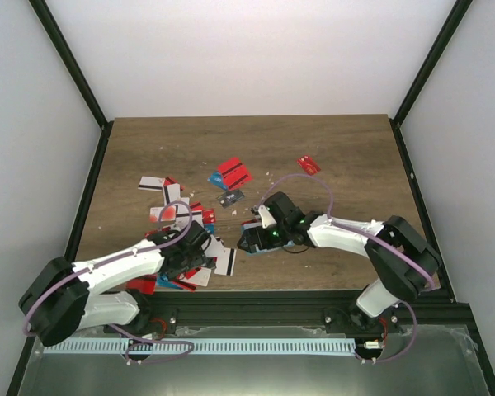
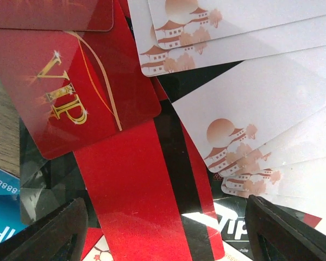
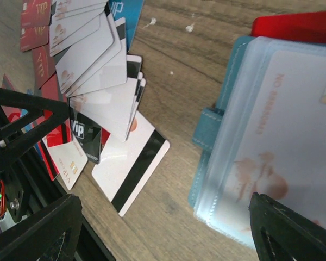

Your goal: Put the credit cards into the card holder

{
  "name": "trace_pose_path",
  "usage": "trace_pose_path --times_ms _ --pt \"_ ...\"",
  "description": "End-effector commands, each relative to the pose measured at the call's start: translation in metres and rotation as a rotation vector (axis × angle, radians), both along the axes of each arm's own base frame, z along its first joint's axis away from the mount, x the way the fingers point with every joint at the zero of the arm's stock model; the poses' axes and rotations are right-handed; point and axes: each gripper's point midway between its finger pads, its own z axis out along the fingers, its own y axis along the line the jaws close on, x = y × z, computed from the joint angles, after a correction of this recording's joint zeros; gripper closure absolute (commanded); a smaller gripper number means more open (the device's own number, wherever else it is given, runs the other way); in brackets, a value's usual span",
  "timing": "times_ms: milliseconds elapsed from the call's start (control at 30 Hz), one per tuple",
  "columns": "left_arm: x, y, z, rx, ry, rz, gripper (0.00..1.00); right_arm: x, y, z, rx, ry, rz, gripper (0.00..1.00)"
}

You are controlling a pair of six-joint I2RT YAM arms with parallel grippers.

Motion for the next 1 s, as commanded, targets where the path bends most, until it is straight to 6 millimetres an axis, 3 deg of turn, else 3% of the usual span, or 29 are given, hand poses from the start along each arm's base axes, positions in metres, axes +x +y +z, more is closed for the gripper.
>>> trace_pose_path --times_ms 0,367,600,700,967 --pt "-0.009 0.001 -0.012 0.01 0.076 0.023 0.19 0.008 -0.002 -0.004 0.033 -0.02 0.022 0.14" --pt "-0.026 0.003 -0.032 0.06 0.223 -0.008 0.25 0.025 -0.012 -0.014 0.094 0.005 0.027 0.14" --pt "-0.036 0.005 -0.042 0.055 0.263 0.008 0.36 0.026 -0.017 -0.02 0.121 0.046 0.022 0.14" --pt "-0.037 0.003 -0.049 0.049 0.277 0.004 0.46 0.027 -0.018 -0.017 0.124 0.034 0.018 0.14" --pt "-0.035 0.002 -0.038 0.036 0.253 -0.011 0.55 0.028 -0.016 -0.01 0.144 0.025 0.023 0.15"
